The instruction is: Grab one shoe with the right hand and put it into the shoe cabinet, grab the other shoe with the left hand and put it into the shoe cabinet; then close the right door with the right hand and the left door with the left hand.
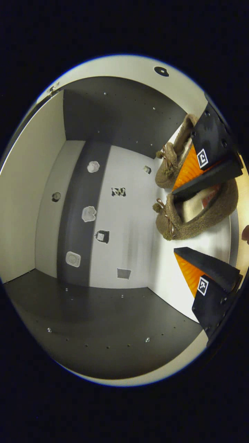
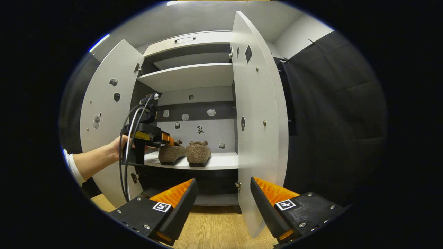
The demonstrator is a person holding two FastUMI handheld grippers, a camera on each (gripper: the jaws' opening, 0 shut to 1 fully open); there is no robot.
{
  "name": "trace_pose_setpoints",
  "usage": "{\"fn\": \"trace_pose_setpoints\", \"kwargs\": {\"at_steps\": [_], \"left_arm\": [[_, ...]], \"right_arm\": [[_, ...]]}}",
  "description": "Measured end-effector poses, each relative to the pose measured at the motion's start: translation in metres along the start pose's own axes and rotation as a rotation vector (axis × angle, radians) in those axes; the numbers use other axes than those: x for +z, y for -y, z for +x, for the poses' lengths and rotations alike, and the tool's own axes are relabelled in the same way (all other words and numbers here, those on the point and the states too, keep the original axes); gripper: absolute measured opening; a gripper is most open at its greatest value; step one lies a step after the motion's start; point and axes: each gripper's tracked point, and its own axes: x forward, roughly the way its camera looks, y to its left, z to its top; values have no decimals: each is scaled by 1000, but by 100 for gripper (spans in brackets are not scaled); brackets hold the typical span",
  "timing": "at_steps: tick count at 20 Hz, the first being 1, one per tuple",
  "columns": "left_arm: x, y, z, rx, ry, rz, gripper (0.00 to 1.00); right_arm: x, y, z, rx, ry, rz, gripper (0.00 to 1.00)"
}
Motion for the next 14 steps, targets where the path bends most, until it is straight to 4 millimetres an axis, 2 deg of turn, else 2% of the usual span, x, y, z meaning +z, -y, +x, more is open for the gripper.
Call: {"fn": "trace_pose_setpoints", "kwargs": {"at_steps": [4, 7, 8, 10, 11, 13, 14], "left_arm": [[28, 17, -63, -31, 145, 40, 97], [36, 24, -106, -41, 214, 52, 99], [36, 26, -119, -48, 231, 43, 94], [33, 22, -145, -35, 264, 53, 99], [30, 16, -157, -12, 279, 70, 94], [15, 12, -178, 17, 295, 83, 99], [5, 11, -187, 23, 291, 80, 94]], "right_arm": [[8, 9, -9, -16, 18, 3, 93], [21, 19, -17, -19, 24, 11, 93], [27, 20, -21, -10, 31, 23, 94], [41, 24, -27, -4, 47, 56, 93], [48, 29, -31, -4, 58, 64, 93], [62, 48, -35, -35, 80, 46, 93], [67, 61, -37, -60, 88, 29, 93]]}}
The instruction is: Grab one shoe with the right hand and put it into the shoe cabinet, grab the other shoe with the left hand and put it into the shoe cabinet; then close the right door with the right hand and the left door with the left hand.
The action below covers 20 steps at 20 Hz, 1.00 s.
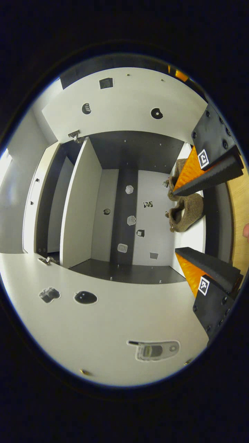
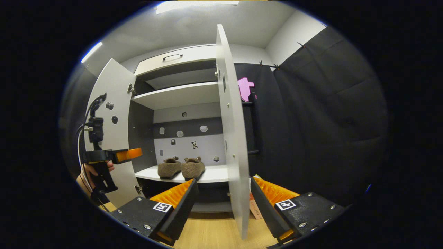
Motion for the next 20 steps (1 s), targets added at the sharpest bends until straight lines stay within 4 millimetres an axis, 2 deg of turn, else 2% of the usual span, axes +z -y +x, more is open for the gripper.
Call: {"fn": "trace_pose_setpoints", "kwargs": {"at_steps": [1, 2, 3, 4, 7, 8, 9, 10, 12, 14, 15, 20], "left_arm": [[-9, -2, -14, 9, -8, -4, 96], [-16, -4, -23, 21, -11, -5, 94], [-24, -7, -33, 33, -11, -5, 99], [-31, -9, -42, 44, -13, -4, 96], [-48, -18, -66, 82, -32, 23, 96], [-51, -19, -73, 89, -32, 23, 97], [-54, -19, -78, 93, -29, 23, 97], [-56, -20, -82, 97, -25, 23, 100], [-64, -19, -91, 96, -28, 13, 97], [-69, -20, -99, 97, -26, 6, 100], [-72, -23, -101, 104, -32, 10, 97], [-79, -22, -104, 99, -39, -9, 97]], "right_arm": [[5, 13, -1, -25, 7, -14, 93], [8, 25, -2, -47, 11, -22, 93], [9, 36, -1, -66, 9, -28, 93], [8, 47, 2, -81, 4, -32, 93], [4, 71, 12, -121, -3, -47, 93], [3, 74, 17, -127, -7, -51, 98], [-1, 76, 19, -125, -13, -56, 93], [-4, 75, 22, -119, -17, -65, 93], [-10, 73, 29, -111, -26, -76, 93], [-8, 73, 29, -107, -13, -72, 92], [-9, 71, 28, -103, -14, -63, 91], [-8, 57, 27, -76, -12, -83, 89]]}}
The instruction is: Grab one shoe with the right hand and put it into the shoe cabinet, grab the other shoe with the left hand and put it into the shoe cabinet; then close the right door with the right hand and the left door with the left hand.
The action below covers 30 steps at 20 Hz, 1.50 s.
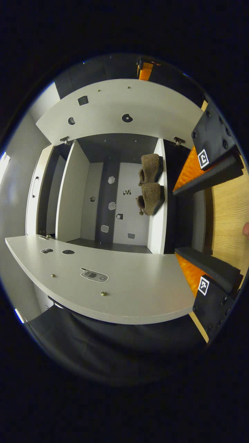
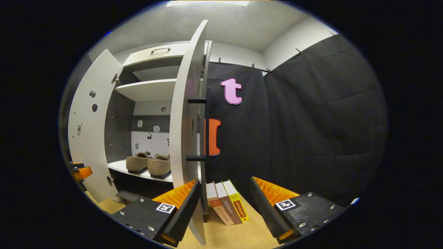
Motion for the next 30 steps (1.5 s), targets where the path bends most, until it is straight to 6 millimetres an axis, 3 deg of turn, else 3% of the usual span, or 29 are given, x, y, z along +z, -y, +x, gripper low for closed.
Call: {"fn": "trace_pose_setpoints", "kwargs": {"at_steps": [2, 6, 7, 8, 11, 13, 14, 15, 23, 24, 25, 26, 27, 28, 29, 30], "left_arm": [[0, 2, 1, -7, 4, -7, 100], [2, 0, 1, -3, 19, 19, 100], [4, 0, 1, -13, 21, 19, 94], [5, 1, 1, -19, 24, 14, 100], [7, -2, -1, -16, 26, 16, 97], [9, -3, -2, -12, 31, 27, 94], [11, -4, -3, -12, 36, 34, 97], [12, -5, -4, -10, 38, 41, 94], [18, -11, -11, 8, 55, 58, 97], [19, -12, -11, 10, 57, 58, 99], [19, -13, -12, 12, 58, 59, 99], [19, -14, -12, 13, 59, 59, 97], [18, -15, -12, 15, 58, 59, 97], [18, -17, -13, 19, 56, 58, 97], [17, -16, -15, 21, 54, 54, 97], [16, -17, -15, 21, 51, 48, 96]], "right_arm": [[-1, -12, -1, 19, -12, 18, 89], [-2, -45, 0, 85, -13, 30, 89], [-1, -51, 0, 104, -12, 33, 89], [-2, -61, 2, 126, -12, 37, 89], [-3, -87, 7, 178, -6, 56, 89], [-4, -97, 9, 200, -2, 58, 89], [-3, -102, 11, 209, 3, 55, 89], [-3, -109, 13, 220, 6, 51, 89], [-7, -141, 37, 289, 5, 107, 89], [-8, -149, 39, 307, 7, 108, 89], [-9, -160, 43, 324, 11, 109, 97], [-10, -167, 47, 336, 10, 117, 90], [-12, -176, 51, 349, 9, 130, 97], [-13, -184, 57, 356, 8, 138, 85], [-15, -189, 62, 359, 7, 136, 92], [-17, -194, 70, 353, 4, 125, 92]]}}
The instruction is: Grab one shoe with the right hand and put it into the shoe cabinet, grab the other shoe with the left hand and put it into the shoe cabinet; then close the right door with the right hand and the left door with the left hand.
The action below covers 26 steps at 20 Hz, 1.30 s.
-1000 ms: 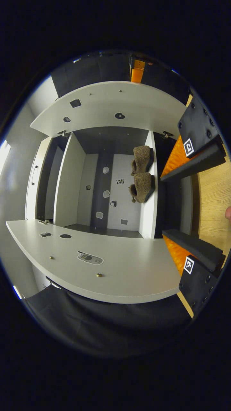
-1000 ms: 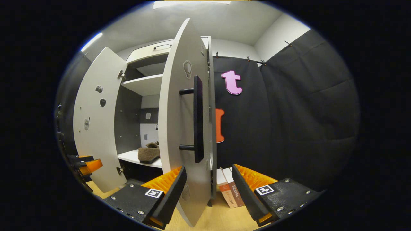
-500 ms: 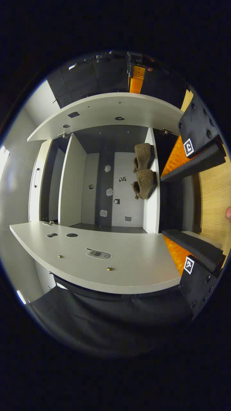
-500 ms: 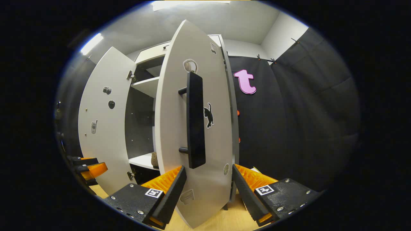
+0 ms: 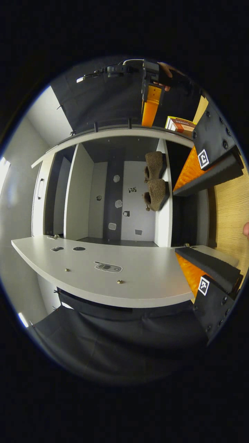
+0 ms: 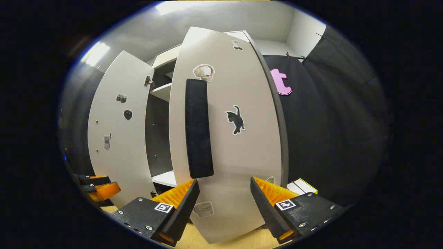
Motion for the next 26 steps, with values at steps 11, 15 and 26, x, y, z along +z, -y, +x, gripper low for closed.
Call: {"fn": "trace_pose_setpoints", "kwargs": {"at_steps": [11, 15, 26], "left_arm": [[-5, -7, -2, 11, -6, -8, 100], [-4, -8, -4, 12, -6, -8, 97], [12, -22, -26, 54, 20, 5, 97]], "right_arm": [[-11, -10, 48, -9, -26, -26, 92], [-14, -17, 71, -28, -35, -36, 91], [-13, -16, 85, -31, -41, -62, 92]]}}
